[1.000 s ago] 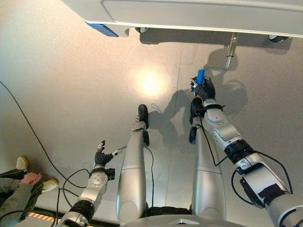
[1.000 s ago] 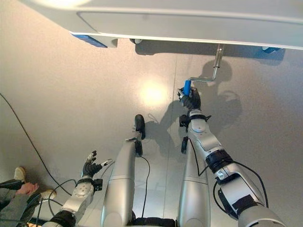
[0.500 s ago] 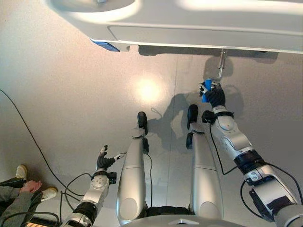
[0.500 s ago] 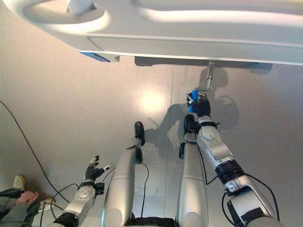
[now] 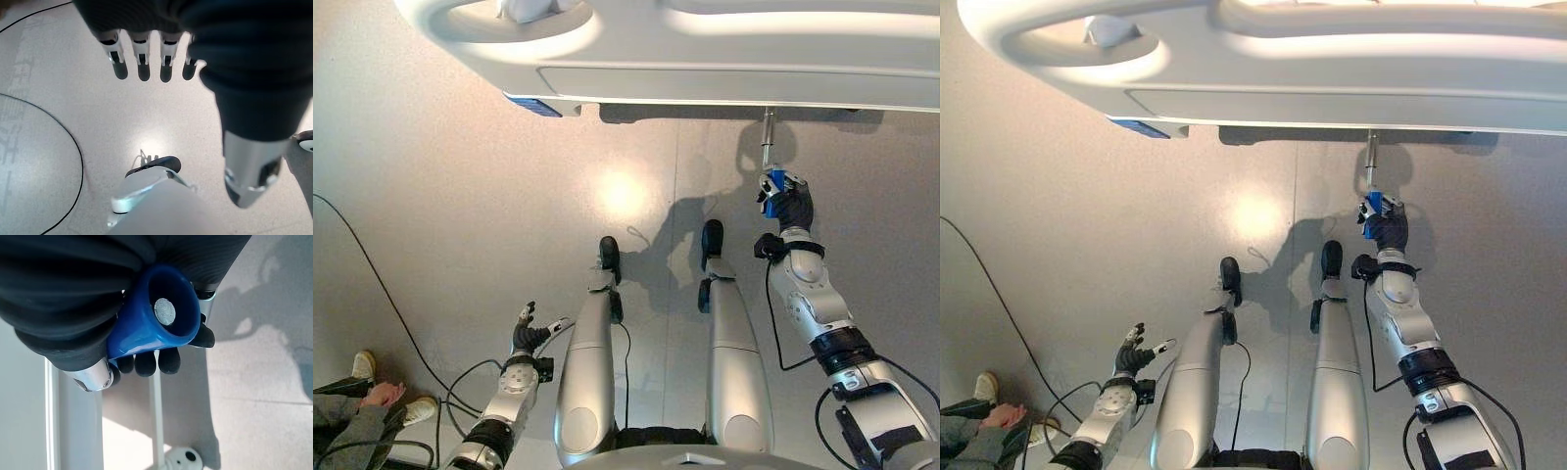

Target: Raise the hospital bed

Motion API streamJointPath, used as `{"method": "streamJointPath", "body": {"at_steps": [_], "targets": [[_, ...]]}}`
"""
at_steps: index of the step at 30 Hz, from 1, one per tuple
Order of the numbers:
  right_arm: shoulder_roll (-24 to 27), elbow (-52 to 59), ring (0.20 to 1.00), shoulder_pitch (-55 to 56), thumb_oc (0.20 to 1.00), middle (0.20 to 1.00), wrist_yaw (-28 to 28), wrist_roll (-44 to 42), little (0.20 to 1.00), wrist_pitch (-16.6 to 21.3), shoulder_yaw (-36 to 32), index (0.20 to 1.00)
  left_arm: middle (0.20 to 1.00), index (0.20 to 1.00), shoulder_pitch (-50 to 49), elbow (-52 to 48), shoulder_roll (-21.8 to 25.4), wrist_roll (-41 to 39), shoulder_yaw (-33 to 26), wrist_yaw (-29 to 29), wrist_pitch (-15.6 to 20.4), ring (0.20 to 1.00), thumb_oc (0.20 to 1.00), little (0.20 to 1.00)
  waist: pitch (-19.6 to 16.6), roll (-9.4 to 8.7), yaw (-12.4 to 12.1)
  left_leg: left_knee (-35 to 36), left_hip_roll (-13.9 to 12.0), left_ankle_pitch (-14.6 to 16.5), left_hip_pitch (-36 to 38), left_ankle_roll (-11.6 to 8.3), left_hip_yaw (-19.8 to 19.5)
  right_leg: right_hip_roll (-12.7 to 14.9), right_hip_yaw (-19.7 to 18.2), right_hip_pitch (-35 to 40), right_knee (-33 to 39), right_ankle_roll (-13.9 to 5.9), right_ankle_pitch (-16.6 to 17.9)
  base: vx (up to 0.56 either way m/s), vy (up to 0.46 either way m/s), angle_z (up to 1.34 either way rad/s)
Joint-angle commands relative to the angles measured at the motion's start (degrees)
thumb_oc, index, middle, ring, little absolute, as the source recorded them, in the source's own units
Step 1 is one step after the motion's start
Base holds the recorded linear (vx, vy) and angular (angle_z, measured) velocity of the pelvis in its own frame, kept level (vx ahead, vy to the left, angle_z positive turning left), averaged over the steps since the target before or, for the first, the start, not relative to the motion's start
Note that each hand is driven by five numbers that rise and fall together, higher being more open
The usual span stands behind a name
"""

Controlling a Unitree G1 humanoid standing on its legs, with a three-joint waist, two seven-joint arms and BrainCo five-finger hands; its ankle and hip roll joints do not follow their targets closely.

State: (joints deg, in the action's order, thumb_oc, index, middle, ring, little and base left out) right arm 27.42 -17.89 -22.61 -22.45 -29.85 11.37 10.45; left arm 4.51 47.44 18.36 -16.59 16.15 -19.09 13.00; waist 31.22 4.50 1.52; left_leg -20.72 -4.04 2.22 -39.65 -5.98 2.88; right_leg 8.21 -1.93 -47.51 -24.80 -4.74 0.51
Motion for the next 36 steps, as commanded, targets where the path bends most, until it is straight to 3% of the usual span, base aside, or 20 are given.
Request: {"method": "streamJointPath", "body": {"at_steps": [1, 8, 12, 18, 26, 36], "targets": [[7.53, 12.08, 0.200, -5.39, 0.200, 0.200, -7.94, 3.75, 0.200, 13.62, -15.31, 0.200, 1.000, 1.000, -5.03, 1.67, 0.81, -0.75, -3.36, -0.13, 0.81, 1.000, 1.000, 1.000, -1.42, -0.92, 2.79, 1.18, 0.30, -3.37, 1.98, 0.39, -0.39, -1.95, -0.05, 3.37, -3.31, -2.12, -3.20, -0.01, -0.038, -0.12], [9.64, 8.73, 0.200, -3.80, 0.200, 0.200, -10.99, 8.15, 0.200, 11.15, -16.46, 0.200, 1.000, 1.000, -6.01, 0.84, 1.24, -0.66, -4.09, -0.94, 1.28, 1.000, 1.000, 1.000, -1.42, -1.57, 3.55, 1.44, -0.59, -3.76, 1.83, 0.20, 0.31, -3.04, -1.15, 1.95, -3.66, -1.87, -3.04, -0.01, -0.035, -0.05], [11.42, 5.47, 0.200, -3.10, 0.200, 0.200, -14.36, 14.86, 0.200, 7.50, -16.36, 0.200, 1.000, 1.000, -6.31, 0.03, 1.47, -0.59, -4.54, -1.66, 1.70, 1.000, 1.000, 1.000, -1.42, -1.97, 3.85, 1.06, -1.09, -4.02, 0.78, 0.10, 0.70, -3.80, -1.90, 0.20, -4.22, -1.58, -2.90, -0.01, -0.041, -0.11], [11.95, -0.67, 0.200, -3.39, 0.200, 0.200, -16.60, 17.39, 0.200, 4.40, -15.27, 0.200, 1.000, 1.000, -6.87, -1.08, 1.42, -0.42, -3.70, -2.61, 1.99, 1.000, 1.000, 1.000, -1.42, -1.60, 3.91, 0.26, -1.30, -4.13, -1.35, 0.01, 0.81, -4.28, -2.44, -2.59, -5.49, -1.16, -3.05, -0.01, -0.039, -0.09], [11.92, -9.84, 0.200, -6.50, 0.200, 0.200, -15.94, 14.63, 0.200, 3.18, -11.76, 0.200, 1.000, 1.000, -7.05, -2.64, 1.27, -1.51, -1.73, -2.87, 2.44, 1.000, 1.000, 1.000, -1.42, -0.72, 3.64, -0.79, -1.74, -4.52, -4.42, -0.35, 1.05, -4.76, -2.69, -6.55, -7.73, -0.58, -3.41, -0.01, -0.035, -0.04], [15.59, -30.18, 0.200, -18.90, 0.200, 0.200, -13.44, 14.35, 0.200, -0.67, -1.96, 0.200, 1.000, 1.000, -5.54, -4.12, 1.68, -3.06, 1.47, -3.26, 3.20, 1.000, 1.000, 1.000, -1.42, 0.72, 2.62, -2.84, -2.23, -4.44, -8.18, -0.73, 1.39, -5.00, -2.95, -11.43, -10.96, -0.03, -3.85, -0.01, -0.013, -0.03]]}}
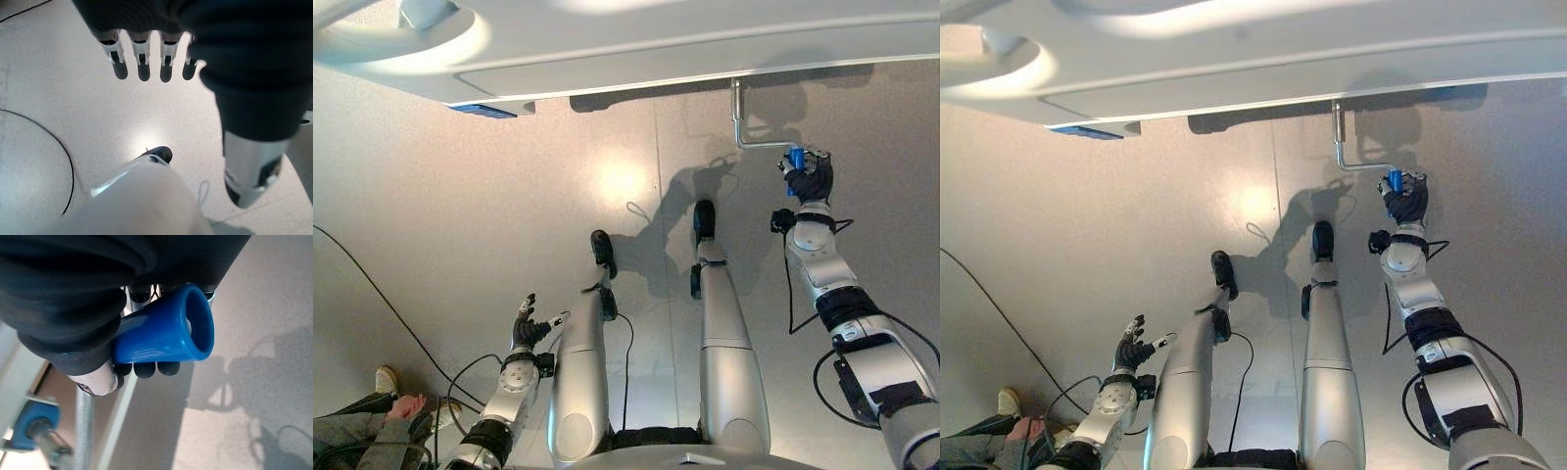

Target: Raise the hospital bed

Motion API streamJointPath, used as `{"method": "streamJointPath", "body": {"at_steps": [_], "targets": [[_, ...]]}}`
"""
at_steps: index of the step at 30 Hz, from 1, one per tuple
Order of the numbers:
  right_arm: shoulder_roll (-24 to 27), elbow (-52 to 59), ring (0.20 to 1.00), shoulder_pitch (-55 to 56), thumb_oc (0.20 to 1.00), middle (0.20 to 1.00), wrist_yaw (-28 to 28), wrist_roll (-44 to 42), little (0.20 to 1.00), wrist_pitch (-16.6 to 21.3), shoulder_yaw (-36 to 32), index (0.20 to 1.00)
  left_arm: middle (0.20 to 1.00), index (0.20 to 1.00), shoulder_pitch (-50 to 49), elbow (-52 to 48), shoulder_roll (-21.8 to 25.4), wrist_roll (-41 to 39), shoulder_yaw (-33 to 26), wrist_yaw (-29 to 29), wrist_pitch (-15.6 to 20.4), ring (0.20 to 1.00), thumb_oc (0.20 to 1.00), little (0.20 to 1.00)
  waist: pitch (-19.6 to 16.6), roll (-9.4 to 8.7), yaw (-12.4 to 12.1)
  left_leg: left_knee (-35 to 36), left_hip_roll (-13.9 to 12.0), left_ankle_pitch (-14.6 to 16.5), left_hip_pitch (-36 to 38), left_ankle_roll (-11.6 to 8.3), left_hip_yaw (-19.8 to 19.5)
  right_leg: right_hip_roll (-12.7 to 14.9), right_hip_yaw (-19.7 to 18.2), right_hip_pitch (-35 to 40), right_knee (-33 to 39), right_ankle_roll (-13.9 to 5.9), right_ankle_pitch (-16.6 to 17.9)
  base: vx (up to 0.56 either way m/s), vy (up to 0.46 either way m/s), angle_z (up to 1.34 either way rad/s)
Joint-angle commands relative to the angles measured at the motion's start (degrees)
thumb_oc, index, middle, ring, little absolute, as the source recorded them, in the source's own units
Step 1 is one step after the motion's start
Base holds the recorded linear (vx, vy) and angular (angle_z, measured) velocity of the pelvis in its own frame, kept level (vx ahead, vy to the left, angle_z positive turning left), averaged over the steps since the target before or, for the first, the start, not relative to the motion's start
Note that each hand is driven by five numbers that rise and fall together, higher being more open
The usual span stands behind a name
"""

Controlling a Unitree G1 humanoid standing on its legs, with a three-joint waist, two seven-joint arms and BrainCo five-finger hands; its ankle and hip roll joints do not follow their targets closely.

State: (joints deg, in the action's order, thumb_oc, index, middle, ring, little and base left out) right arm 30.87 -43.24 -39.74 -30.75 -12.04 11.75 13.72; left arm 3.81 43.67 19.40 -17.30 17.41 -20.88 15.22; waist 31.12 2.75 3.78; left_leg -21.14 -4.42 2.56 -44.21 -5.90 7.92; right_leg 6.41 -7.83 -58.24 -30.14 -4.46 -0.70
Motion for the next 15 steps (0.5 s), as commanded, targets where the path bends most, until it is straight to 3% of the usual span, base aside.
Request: {"method": "streamJointPath", "body": {"at_steps": [1, 10, 11, 12, 13, 14, 15], "targets": [[12.26, -7.67, 0.200, -3.55, 0.200, 0.200, -4.50, -3.72, 0.200, -1.28, -3.98, 0.200, 1.000, 1.000, -4.51, -0.69, 0.65, -2.62, 0.70, -1.52, 1.11, 1.000, 1.000, 1.000, -1.33, 2.76, 0.13, -2.88, -1.84, -4.72, -4.23, -0.86, -3.84, -3.26, 2.95, -1.29, -6.12, -0.21, -2.78, 0.00, -0.032, -0.03], [12.10, -24.14, 0.200, -13.35, 0.200, 0.200, -1.40, -5.17, 0.200, -3.58, 2.25, 0.200, 1.000, 1.000, -2.29, -2.79, 0.83, -3.60, 4.62, -2.15, 1.46, 1.000, 1.000, 1.000, -1.33, 5.03, -1.62, -8.17, -1.36, -3.44, -10.18, -1.03, -4.78, -2.26, 4.04, -6.09, -10.64, 0.21, -4.01, 0.01, -0.004, 0.03], [11.90, -25.30, 0.200, -12.65, 0.200, 0.200, -1.09, -5.44, 0.200, -3.82, 2.53, 0.200, 1.000, 1.000, -3.05, -2.99, 0.96, -3.70, 5.16, -2.16, 1.38, 1.000, 1.000, 1.000, -1.33, 5.20, -1.67, -9.95, -1.21, -1.51, -9.63, -1.28, -5.31, -2.11, 4.18, -5.30, -12.33, 0.06, -5.99, 0.01, -0.009, 0.07], [12.07, -25.19, 0.200, -13.49, 0.200, 0.200, -1.11, -5.43, 0.200, -3.80, 2.40, 0.200, 1.000, 1.000, -2.23, -3.09, 0.95, -3.70, 4.78, -2.19, 1.39, 1.000, 1.000, 1.000, -1.33, 5.22, -1.73, -9.42, -1.30, -2.99, -11.18, -1.05, -5.07, -2.18, 4.24, -6.81, -11.62, 0.22, -4.44, 0.06, -0.019, 0.11], [11.79, -26.31, 0.200, -12.76, 0.200, 0.200, -0.85, -5.87, 0.200, -3.91, 2.62, 0.200, 1.000, 1.000, -2.89, -3.34, 1.19, -3.57, 5.59, -2.18, 1.40, 1.000, 1.000, 1.000, -1.33, 5.44, -1.84, -11.28, -1.15, -1.18, -10.83, -1.28, -5.50, -2.04, 4.38, -6.02, -13.22, 0.09, -6.37, -0.04, -0.046, 0.10], [11.77, -26.71, 0.200, -13.37, 0.200, 0.200, -0.78, -6.22, 0.200, -4.03, 2.56, 0.200, 1.000, 1.000, -2.18, -4.33, 1.55, -3.43, 5.45, -2.26, 1.30, 1.000, 1.000, 1.000, -1.33, 5.64, -2.09, -12.34, -1.14, -2.31, -14.14, -1.02, -5.68, -2.07, 4.75, -8.95, -13.79, 0.35, -5.13, 0.08, -0.025, 0.14], [11.51, -27.16, 0.200, -12.18, 0.200, 0.200, -0.71, -6.52, 0.200, -4.13, 2.71, 0.200, 1.000, 1.000, -3.42, -4.78, 1.76, -3.54, 6.09, -2.29, 1.32, 1.000, 1.000, 1.000, -1.33, 5.84, -2.17, -14.36, -0.98, 0.05, -13.37, -1.25, -6.25, -1.83, 4.94, -8.00, -15.69, 0.14, -7.32, -0.03, -0.019, 0.17]]}}
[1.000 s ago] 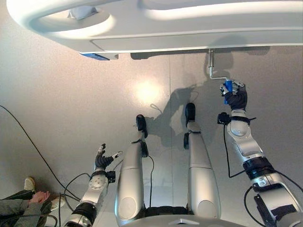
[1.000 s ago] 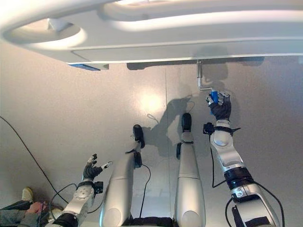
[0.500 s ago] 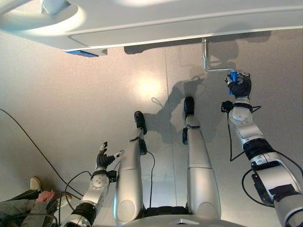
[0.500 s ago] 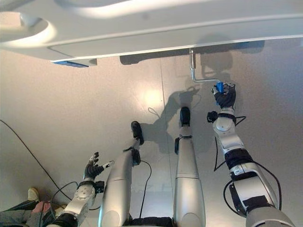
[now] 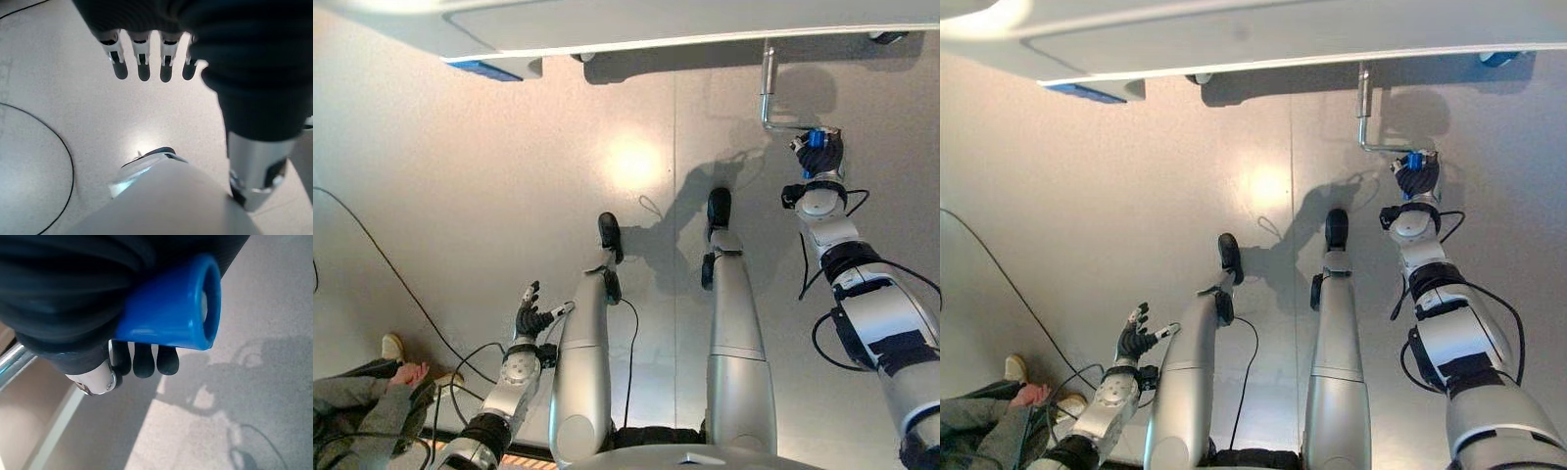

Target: Raise the hospital bed

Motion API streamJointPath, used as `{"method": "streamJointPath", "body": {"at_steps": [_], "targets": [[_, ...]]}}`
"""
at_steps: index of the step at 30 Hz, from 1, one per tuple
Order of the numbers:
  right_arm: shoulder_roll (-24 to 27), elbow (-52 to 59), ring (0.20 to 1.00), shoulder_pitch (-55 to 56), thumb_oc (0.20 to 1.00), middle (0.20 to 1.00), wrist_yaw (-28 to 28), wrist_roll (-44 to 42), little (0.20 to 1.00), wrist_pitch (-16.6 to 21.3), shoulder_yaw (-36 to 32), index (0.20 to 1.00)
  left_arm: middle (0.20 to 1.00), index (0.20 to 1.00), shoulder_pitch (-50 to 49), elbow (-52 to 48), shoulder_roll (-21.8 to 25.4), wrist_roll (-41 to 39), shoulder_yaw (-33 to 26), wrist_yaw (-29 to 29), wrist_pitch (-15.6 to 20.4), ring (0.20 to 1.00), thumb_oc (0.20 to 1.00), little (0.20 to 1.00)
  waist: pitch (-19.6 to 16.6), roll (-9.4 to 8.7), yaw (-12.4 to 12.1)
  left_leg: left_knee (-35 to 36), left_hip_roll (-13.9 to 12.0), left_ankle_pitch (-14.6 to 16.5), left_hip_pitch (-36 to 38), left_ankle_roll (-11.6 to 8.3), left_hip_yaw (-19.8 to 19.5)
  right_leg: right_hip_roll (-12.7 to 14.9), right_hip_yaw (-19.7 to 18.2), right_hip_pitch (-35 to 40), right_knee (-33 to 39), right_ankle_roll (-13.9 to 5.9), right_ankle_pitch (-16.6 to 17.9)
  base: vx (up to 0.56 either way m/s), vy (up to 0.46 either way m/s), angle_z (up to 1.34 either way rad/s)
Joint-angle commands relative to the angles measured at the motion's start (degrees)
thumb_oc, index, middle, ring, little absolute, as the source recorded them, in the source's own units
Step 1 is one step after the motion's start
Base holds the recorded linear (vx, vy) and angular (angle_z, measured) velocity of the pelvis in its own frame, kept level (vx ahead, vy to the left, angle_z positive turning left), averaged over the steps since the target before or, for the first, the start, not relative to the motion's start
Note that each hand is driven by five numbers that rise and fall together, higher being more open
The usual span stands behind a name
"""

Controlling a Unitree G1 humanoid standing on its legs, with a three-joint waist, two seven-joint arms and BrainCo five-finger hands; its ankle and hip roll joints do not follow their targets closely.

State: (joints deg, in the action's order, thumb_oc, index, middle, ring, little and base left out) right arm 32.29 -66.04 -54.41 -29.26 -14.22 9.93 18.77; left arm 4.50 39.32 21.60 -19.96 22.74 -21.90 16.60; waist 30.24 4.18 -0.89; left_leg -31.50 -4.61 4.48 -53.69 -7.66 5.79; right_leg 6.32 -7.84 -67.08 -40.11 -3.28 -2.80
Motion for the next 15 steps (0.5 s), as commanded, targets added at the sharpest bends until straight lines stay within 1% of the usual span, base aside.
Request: {"method": "streamJointPath", "body": {"at_steps": [1, 2, 3, 4, 5, 6, 9, 10, 11, 12, 14, 15], "targets": [[10.30, -4.18, 0.200, 1.39, 0.200, 0.200, -2.25, -4.31, 0.200, -2.30, -2.53, 0.200, 1.000, 1.000, -3.02, -0.55, -0.46, -0.87, 0.24, -1.30, -0.07, 1.000, 1.000, 1.000, -0.44, 4.39, 2.42, -3.18, -0.89, -3.83, -5.82, 0.79, -3.85, -1.82, 5.00, -1.05, -4.71, -0.84, -3.21, 0.02, 0.002, 0.23], [9.93, -5.14, 0.200, 1.07, 0.200, 0.200, -1.95, -5.46, 0.200, -2.34, -2.91, 0.200, 1.000, 1.000, -3.26, -1.07, -0.11, -0.71, 0.80, -1.36, -0.17, 1.000, 1.000, 1.000, -0.44, 4.64, 2.03, -4.98, -0.72, -3.31, -8.03, 0.87, -4.16, -1.64, 5.32, -2.75, -5.95, -0.95, -3.41, 0.02, 0.008, 0.19], [9.41, -5.84, 0.200, 1.98, 0.200, 0.200, -1.79, -6.07, 0.200, -2.57, -2.72, 0.200, 1.000, 1.000, -4.46, -1.31, 0.09, -0.63, 1.66, -1.30, -0.28, 1.000, 1.000, 1.000, -0.44, 4.78, 1.91, -6.31, -0.55, -1.11, -6.82, 0.67, -4.43, -1.46, 5.45, -1.62, -7.37, -1.23, -5.44, 0.09, 0.019, 0.09], [8.98, -6.37, 0.200, 2.07, 0.200, 0.200, -1.49, -6.43, 0.200, -2.68, -2.64, 0.200, 1.000, 1.000, -4.61, -1.65, 0.18, -0.55, 2.11, -1.21, -0.50, 1.000, 1.000, 1.000, -0.44, 4.95, 1.73, -7.71, -0.40, -0.58, -7.91, 0.75, -4.43, -1.28, 5.52, -2.39, -8.30, -1.37, -5.61, 0.08, 0.018, 0.04], [8.52, -6.68, 0.200, 1.95, 0.200, 0.200, -1.52, -6.95, 0.200, -2.70, -2.74, 0.200, 1.000, 1.000, -4.64, -2.08, 0.33, -0.48, 2.43, -1.23, -0.61, 1.000, 1.000, 1.000, -0.44, 5.06, 1.57, -8.83, -0.42, -0.26, -9.05, 0.84, -4.64, -1.13, 5.66, -3.30, -9.01, -1.41, -5.77, 0.01, 0.015, 0.04], [8.06, -6.39, 0.200, 1.58, 0.200, 0.200, -1.58, -7.20, 0.200, -2.71, -2.60, 0.200, 1.000, 1.000, -4.31, -2.43, 0.45, -0.55, 2.41, -1.25, -0.74, 1.000, 1.000, 1.000, -0.44, 5.13, 1.45, -9.22, -0.39, -0.65, -10.30, 0.97, -4.65, -1.16, 5.74, -4.50, -9.19, -1.37, -5.19, 0.01, 0.028, 0.05], [6.03, -5.98, 0.200, 2.11, 0.200, 0.200, -1.80, -8.83, 0.200, -2.63, -2.93, 0.200, 1.000, 1.000, -4.59, -3.74, 0.89, -0.31, 2.87, -1.46, -1.21, 1.000, 1.000, 1.000, -0.44, 5.32, 1.30, -12.04, -0.26, 0.37, -12.96, 1.35, -4.53, -0.95, 5.77, -6.94, -11.10, -1.55, -5.24, 0.04, 0.068, -0.04], [5.15, -6.10, 0.200, 3.12, 0.200, 0.200, -1.68, -9.84, 0.200, -2.54, -3.51, 0.200, 1.000, 1.000, -5.33, -3.96, 1.09, -0.25, 3.02, -1.54, -1.48, 1.000, 1.000, 1.000, -0.44, 5.29, 1.25, -13.45, -0.09, 1.43, -13.21, 1.38, -4.62, -0.85, 5.72, -6.98, -12.13, -1.64, -6.03, 0.05, 0.038, -0.06], [5.14, -6.09, 0.200, 3.14, 0.200, 0.200, -1.69, -9.84, 0.200, -2.54, -3.53, 0.200, 1.000, 1.000, -5.34, -3.97, 1.11, -0.25, 3.03, -1.54, -1.49, 1.000, 1.000, 1.000, -0.44, 5.28, 1.24, -13.49, -0.09, 1.46, -13.22, 1.38, -4.63, -0.85, 5.72, -6.98, -12.16, -1.64, -6.05, 0.05, 0.067, -0.03], [3.10, -5.87, 0.200, 3.81, 0.200, 0.200, -1.02, -13.35, 0.200, -1.98, -4.48, 0.200, 1.000, 1.000, -5.40, -4.18, 1.20, -0.61, 2.88, -1.78, -1.73, 1.000, 1.000, 1.000, -0.44, 5.37, 1.08, -14.70, -0.05, 1.97, -14.34, 1.57, -4.49, -0.64, 5.54, -7.79, -12.73, -1.77, -6.00, 0.02, 0.049, 0.00], [2.44, -6.32, 0.200, 3.71, 0.200, 0.200, -0.75, -13.60, 0.200, -2.14, -4.56, 0.200, 1.000, 1.000, -5.28, -4.23, 1.29, -0.64, 2.89, -1.71, -1.79, 1.000, 1.000, 1.000, -0.44, 5.46, 1.00, -15.02, 0.09, 2.02, -14.95, 1.64, -4.40, -0.71, 5.41, -8.24, -12.71, -1.81, -5.76, 0.03, 0.087, 0.00], [0.52, -6.01, 0.200, 3.18, 0.200, 0.200, -0.73, -12.70, 0.200, -2.59, -3.46, 0.200, 1.000, 1.000, -5.25, -4.51, 1.60, -1.11, 2.54, -2.09, -1.71, 1.000, 1.000, 1.000, -0.44, 5.53, 0.78, -15.41, 0.05, 2.28, -15.81, 1.86, -3.97, -0.64, 5.19, -9.02, -12.61, -2.07, -5.32, 0.03, 0.135, 0.00]]}}
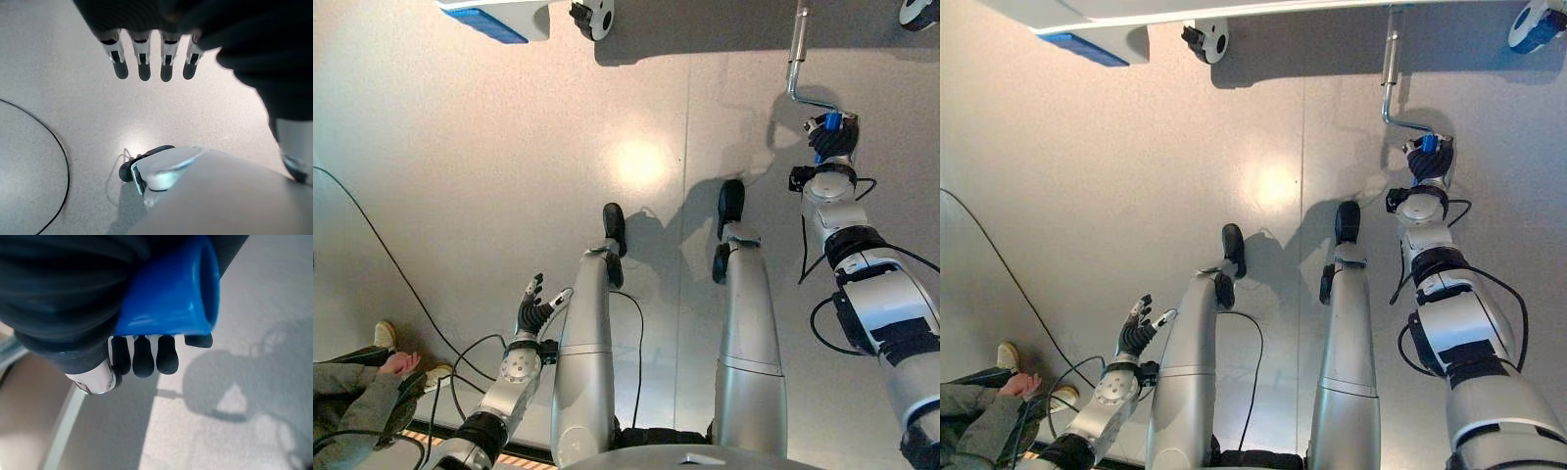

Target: Raise the hospital bed

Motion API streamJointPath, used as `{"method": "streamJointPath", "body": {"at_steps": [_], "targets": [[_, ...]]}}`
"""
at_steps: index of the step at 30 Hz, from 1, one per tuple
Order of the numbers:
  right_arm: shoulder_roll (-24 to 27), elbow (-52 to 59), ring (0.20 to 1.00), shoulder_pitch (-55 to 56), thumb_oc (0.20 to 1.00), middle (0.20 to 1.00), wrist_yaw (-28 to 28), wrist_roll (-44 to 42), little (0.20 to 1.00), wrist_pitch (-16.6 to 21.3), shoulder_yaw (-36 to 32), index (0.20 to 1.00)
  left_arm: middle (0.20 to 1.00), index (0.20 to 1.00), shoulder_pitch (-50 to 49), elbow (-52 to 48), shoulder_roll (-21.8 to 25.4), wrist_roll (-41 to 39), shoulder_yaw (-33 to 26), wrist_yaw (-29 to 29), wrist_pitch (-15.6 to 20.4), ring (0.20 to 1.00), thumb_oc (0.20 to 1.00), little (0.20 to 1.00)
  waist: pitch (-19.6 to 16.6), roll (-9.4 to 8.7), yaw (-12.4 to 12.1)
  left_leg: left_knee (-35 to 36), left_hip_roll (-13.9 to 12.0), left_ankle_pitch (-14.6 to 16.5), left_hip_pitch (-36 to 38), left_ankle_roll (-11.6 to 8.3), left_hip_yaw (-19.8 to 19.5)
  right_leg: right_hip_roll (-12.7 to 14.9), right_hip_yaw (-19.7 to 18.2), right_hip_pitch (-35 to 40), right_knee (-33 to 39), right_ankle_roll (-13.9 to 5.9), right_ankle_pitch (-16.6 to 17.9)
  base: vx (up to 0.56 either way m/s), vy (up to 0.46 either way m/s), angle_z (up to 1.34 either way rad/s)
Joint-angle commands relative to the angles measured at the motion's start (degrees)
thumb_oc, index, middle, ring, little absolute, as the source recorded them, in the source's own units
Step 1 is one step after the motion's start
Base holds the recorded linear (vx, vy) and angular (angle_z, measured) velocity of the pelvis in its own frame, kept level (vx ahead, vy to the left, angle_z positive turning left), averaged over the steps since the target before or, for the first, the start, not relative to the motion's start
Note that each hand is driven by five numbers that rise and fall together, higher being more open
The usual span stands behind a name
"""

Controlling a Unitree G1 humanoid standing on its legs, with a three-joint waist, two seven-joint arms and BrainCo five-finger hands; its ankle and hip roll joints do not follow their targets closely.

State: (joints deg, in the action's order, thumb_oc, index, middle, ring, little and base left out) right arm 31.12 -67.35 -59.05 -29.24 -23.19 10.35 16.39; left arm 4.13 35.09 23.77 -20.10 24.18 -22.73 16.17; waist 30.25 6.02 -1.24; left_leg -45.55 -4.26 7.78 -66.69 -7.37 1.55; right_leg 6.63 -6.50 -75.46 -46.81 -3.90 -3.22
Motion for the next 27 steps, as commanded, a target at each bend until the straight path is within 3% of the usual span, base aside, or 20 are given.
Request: {"method": "streamJointPath", "body": {"at_steps": [1, 18, 27], "targets": [[0.71, -4.54, 0.200, 7.89, 0.200, 0.200, -0.80, -3.59, 0.200, -3.04, -0.81, 0.200, 1.000, 1.000, -4.87, -0.28, -0.58, -1.04, 1.08, -1.41, -1.36, 1.000, 1.000, 1.000, -0.46, 3.66, 1.07, -1.55, -0.27, -0.84, -3.05, 1.62, 0.35, -0.89, 3.81, -0.85, -5.87, -1.52, -4.96, 0.03, 0.136, -0.07], [-8.93, -4.83, 0.200, 7.04, 0.200, 0.200, 1.50, -2.99, 0.200, -3.78, 0.82, 0.200, 1.000, 1.000, -4.03, -2.32, 1.21, -1.20, 0.37, -3.24, -1.16, 1.000, 1.000, 1.000, -0.46, 5.16, -1.38, -7.76, 1.67, 1.07, -8.67, 2.91, -0.23, 0.61, 4.40, -3.86, -9.71, -2.36, -5.75, 0.02, 0.055, 0.00], [-14.37, 0.53, 0.200, 4.15, 0.200, 0.200, 2.24, -0.48, 0.200, -2.67, 5.46, 0.200, 1.000, 1.000, -3.39, -1.25, 1.47, -1.75, -0.23, -4.13, -1.15, 1.000, 1.000, 1.000, -0.46, 4.45, -1.65, -9.34, 2.20, 1.76, -9.61, 3.21, -0.43, 0.51, 4.36, -4.19, -10.29, -2.17, -6.02, 0.01, 0.015, 0.00]]}}
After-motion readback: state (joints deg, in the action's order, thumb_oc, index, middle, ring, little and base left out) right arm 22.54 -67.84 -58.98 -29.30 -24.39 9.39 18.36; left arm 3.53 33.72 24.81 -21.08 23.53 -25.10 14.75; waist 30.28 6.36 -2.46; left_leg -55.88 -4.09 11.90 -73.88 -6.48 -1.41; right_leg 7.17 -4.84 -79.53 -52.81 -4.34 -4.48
